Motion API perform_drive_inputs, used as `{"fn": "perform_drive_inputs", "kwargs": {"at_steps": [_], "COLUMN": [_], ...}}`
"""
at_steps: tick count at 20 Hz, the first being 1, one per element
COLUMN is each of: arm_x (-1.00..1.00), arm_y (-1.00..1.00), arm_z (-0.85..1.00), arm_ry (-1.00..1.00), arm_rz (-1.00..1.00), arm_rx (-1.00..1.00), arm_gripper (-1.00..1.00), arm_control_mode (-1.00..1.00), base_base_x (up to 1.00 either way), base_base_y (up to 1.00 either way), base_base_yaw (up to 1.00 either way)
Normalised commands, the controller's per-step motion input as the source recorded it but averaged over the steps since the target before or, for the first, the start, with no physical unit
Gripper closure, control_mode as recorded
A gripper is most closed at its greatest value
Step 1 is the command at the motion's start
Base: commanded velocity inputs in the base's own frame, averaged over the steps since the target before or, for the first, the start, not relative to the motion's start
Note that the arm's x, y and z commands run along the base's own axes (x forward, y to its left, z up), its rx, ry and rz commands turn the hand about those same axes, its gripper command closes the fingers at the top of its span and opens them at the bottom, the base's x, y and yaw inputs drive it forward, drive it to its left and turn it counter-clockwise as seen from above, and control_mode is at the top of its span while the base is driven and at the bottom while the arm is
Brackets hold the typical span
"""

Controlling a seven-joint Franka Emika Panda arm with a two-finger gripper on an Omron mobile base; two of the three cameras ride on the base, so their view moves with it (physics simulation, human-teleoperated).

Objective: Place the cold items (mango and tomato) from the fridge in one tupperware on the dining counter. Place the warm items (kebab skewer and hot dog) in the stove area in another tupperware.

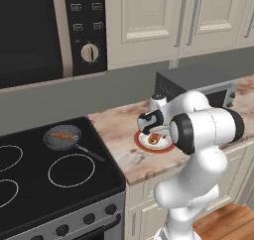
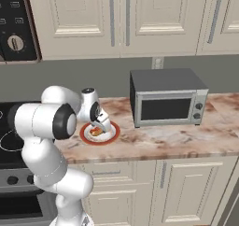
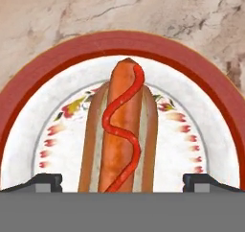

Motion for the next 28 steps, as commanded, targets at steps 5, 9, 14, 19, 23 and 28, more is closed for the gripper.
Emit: {"fn": "perform_drive_inputs", "kwargs": {"at_steps": [5,9,14,19,23,28], "arm_x": [0.23,0.0,0.0,0.0,-0.52,-0.92], "arm_y": [0.04,0.0,0.0,0.0,0.03,0.0], "arm_z": [-0.37,-0.45,-0.28,-0.15,0.01,0.73], "arm_ry": [0.0,0.01,0.0,0.0,0.0,0.0], "arm_rz": [0.0,-0.01,0.0,-0.02,-0.11,-0.16], "arm_rx": [0.0,0.0,0.01,0.0,0.0,0.03], "arm_gripper": [-1.0,-1.0,-1.0,1.0,1.0,1.0], "arm_control_mode": [-1.0,-1.0,-1.0,-1.0,-1.0,-1.0], "base_base_x": [0.0,0.0,0.0,0.0,0.0,0.0], "base_base_y": [0.0,0.0,0.0,0.0,0.0,0.0], "base_base_yaw": [0.0,0.0,0.0,0.0,0.0,0.0]}}
